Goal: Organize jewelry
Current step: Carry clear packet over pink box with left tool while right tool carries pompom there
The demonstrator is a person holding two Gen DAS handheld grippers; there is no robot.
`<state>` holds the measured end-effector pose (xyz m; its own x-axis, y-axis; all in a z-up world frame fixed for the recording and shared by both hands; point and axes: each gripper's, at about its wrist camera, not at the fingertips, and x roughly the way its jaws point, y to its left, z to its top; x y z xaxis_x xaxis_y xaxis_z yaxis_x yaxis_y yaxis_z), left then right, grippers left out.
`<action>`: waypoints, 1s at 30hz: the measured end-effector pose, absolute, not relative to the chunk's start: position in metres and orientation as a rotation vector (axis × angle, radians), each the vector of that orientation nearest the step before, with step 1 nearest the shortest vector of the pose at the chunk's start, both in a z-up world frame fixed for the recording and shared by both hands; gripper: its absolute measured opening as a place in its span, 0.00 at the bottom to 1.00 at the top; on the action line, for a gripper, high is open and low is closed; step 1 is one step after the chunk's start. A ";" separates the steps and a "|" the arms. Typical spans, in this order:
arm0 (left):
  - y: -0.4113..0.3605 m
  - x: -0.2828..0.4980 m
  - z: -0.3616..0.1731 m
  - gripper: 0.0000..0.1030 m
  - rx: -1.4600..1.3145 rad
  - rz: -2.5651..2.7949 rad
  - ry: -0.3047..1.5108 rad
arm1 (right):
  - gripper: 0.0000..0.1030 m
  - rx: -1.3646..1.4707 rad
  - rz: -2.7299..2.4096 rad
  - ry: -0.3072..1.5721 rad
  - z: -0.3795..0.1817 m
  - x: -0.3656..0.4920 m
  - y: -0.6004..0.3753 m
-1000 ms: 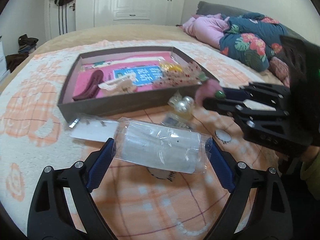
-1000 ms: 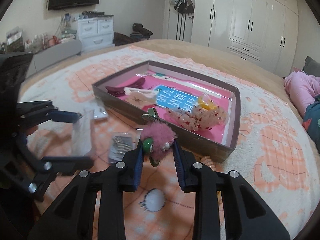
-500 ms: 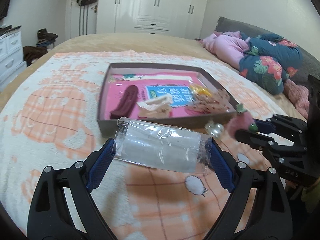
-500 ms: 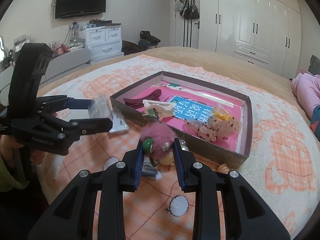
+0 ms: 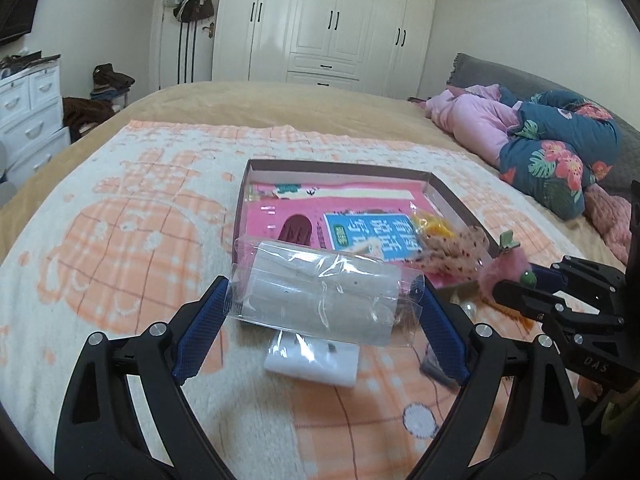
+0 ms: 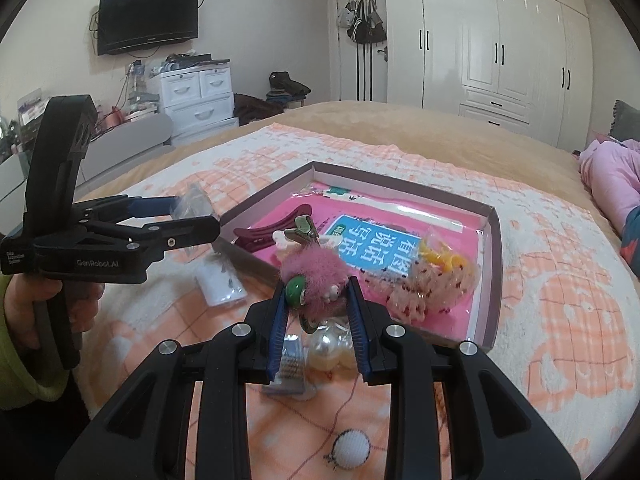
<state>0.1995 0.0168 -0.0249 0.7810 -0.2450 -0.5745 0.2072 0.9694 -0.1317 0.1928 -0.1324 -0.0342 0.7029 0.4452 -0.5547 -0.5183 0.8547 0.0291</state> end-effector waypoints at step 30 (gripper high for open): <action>0.002 0.283 -0.021 0.79 -0.049 -0.254 0.632 | 0.26 -0.069 0.382 0.564 -0.026 0.253 -0.168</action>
